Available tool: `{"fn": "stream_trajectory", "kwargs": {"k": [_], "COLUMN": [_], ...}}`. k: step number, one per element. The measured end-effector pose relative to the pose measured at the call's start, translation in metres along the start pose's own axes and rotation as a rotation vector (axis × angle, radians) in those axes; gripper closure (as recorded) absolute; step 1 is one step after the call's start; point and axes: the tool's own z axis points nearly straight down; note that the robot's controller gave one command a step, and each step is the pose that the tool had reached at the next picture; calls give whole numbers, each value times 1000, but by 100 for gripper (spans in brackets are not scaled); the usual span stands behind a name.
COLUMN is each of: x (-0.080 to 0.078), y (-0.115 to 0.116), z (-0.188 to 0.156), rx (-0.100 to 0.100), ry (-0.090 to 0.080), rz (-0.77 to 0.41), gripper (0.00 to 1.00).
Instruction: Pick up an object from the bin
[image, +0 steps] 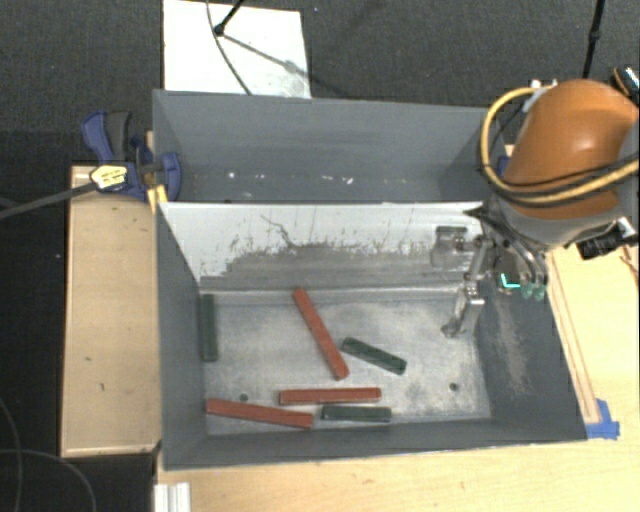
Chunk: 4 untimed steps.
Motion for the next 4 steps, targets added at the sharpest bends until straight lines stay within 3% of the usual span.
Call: {"fn": "stream_trajectory", "kwargs": {"k": [1,2,3,4], "x": [5,3,3,3], "y": [16,37,36,36], "z": [151,175,174,174], "rx": [0,0,0,0], "ry": [2,-1,-2,-2], "rz": [-151,-11,-14,-15], "gripper": [0,0,100,0]}}
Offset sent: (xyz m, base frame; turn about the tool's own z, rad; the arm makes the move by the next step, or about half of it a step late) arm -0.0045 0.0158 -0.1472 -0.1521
